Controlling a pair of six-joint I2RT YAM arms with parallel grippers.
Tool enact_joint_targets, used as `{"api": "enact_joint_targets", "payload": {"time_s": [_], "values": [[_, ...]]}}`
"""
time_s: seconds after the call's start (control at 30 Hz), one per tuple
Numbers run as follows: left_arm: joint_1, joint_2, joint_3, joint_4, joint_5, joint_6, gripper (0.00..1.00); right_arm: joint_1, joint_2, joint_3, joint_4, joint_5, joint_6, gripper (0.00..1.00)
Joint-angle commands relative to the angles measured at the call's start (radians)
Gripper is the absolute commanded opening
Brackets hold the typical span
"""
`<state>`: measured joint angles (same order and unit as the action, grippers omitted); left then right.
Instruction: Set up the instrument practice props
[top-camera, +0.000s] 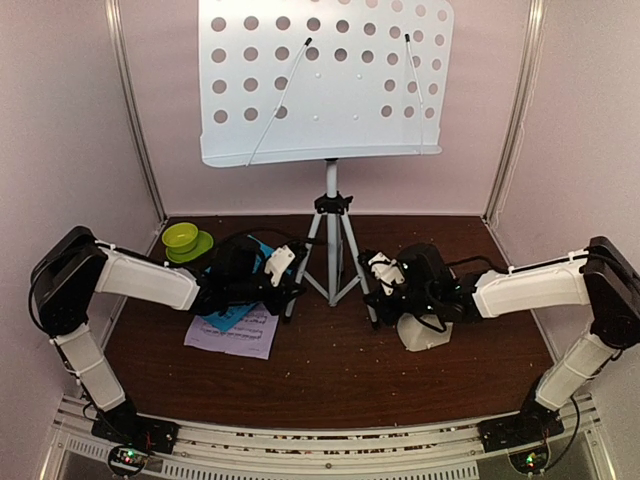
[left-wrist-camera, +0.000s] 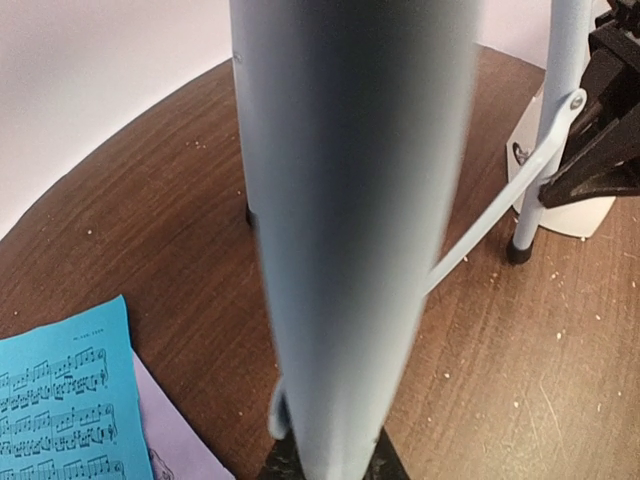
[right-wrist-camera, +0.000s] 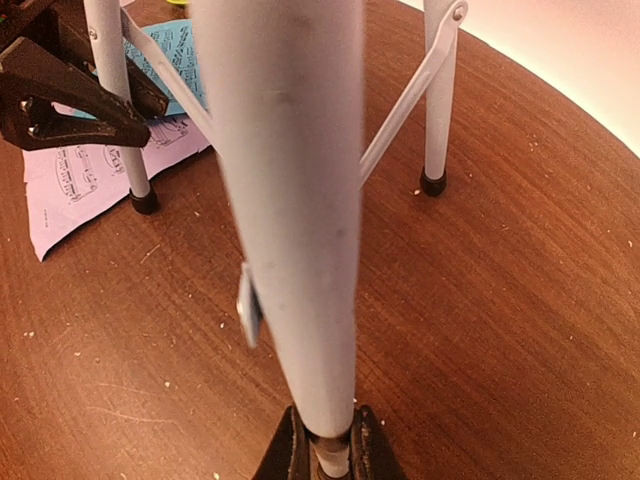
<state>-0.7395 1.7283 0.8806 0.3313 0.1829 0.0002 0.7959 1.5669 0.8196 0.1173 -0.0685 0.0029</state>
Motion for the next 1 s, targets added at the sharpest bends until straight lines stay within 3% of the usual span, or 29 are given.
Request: {"api": "enact_joint_targets", "payload": {"time_s": [0.0, 0.57, 0.97], "values": [[0.015, -0.066, -0.038, -0.003, -0.002, -0.018, 0.00, -0.006, -0.071, -0.042, -0.029, 0.064, 0.034, 0.00], [0.015, -0.191, -0.193, -0.056, -0.025, 0.008, 0.00, 0.032, -0.198, -0.213, -0.064, 0.089, 0.083, 0.00], [0.019, -0.001, 0.032, -0.067, -0.039, 0.006, 0.00, 0.049, -0.144, -0.160, -0.031, 0.163, 0.112, 0.00]]}}
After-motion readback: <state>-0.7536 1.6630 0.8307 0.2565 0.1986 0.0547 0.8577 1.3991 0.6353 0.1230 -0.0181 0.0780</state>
